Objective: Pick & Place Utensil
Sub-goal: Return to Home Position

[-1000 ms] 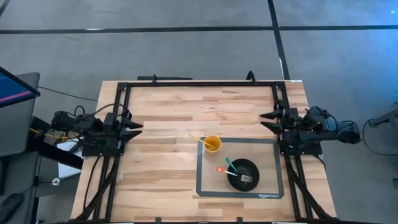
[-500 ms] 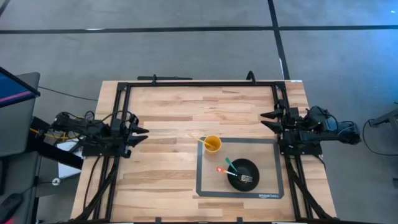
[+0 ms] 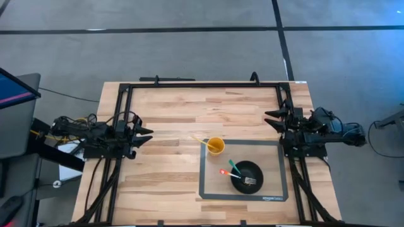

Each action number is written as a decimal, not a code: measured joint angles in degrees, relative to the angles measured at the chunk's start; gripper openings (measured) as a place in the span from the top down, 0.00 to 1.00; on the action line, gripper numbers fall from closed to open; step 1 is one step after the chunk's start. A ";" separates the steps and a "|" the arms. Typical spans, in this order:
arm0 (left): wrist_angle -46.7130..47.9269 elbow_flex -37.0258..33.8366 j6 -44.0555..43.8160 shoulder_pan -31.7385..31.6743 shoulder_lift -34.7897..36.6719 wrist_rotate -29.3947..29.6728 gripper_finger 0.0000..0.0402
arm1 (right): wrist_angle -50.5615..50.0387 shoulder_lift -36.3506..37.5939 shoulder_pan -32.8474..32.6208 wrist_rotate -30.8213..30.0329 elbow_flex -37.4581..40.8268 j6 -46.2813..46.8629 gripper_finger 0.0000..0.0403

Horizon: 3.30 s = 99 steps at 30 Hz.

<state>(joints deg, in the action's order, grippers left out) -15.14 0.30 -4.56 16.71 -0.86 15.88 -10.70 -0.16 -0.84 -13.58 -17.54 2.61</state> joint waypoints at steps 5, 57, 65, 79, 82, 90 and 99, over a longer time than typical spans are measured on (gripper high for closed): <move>0.07 0.00 0.65 0.00 0.00 0.20 0.71 | -0.03 0.00 0.00 0.00 0.00 0.00 0.64; -0.38 0.04 1.28 0.00 -0.04 2.54 0.71 | 13.07 -1.05 -2.63 0.55 16.96 7.98 0.66; -0.39 0.04 1.29 0.00 -0.04 2.54 0.71 | 13.03 -1.05 -2.89 0.44 16.96 1.98 0.66; -0.39 0.07 1.27 0.00 -0.04 2.54 0.71 | 12.94 -1.05 -2.89 0.44 16.96 1.49 0.66; -0.39 0.07 1.27 0.00 -0.04 2.54 0.71 | 12.92 -1.05 -2.89 0.44 16.96 1.49 0.66; -0.39 0.07 1.27 0.00 -0.04 2.54 0.71 | 12.92 -1.05 -2.89 0.44 16.96 1.49 0.65; -0.39 0.06 1.27 0.01 -0.04 2.54 0.71 | 12.90 -1.05 -2.89 0.44 16.96 1.49 0.66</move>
<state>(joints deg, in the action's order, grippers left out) -15.53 0.35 -3.29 16.72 -0.91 18.41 2.20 -1.21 -3.73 -13.15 -0.58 4.10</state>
